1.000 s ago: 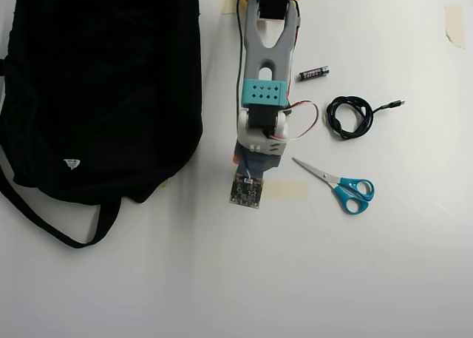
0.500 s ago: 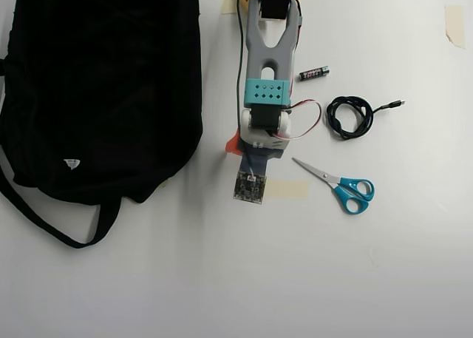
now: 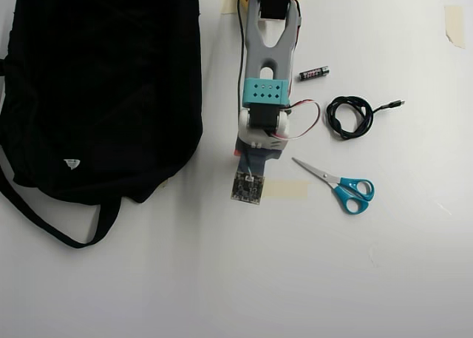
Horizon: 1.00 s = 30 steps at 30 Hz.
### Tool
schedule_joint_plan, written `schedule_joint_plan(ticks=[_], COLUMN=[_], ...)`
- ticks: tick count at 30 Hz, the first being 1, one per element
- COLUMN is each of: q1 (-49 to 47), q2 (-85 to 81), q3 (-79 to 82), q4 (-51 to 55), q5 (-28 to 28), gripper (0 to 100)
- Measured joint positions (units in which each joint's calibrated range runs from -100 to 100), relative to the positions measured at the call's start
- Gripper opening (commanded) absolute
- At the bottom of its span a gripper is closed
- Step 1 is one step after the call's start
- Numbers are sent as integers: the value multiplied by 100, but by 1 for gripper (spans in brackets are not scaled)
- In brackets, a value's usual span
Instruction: Put the green marker into the black bag
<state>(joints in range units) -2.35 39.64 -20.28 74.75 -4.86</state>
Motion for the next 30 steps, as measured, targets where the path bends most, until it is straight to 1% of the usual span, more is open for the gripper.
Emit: schedule_joint_plan(ticks=[1, 16, 30], q1=[0, -7, -7], q2=[0, 17, 33], q3=[0, -86, -1502], q4=[0, -17, 1219], q5=[5, -5, 5], gripper=[2, 2, 2])
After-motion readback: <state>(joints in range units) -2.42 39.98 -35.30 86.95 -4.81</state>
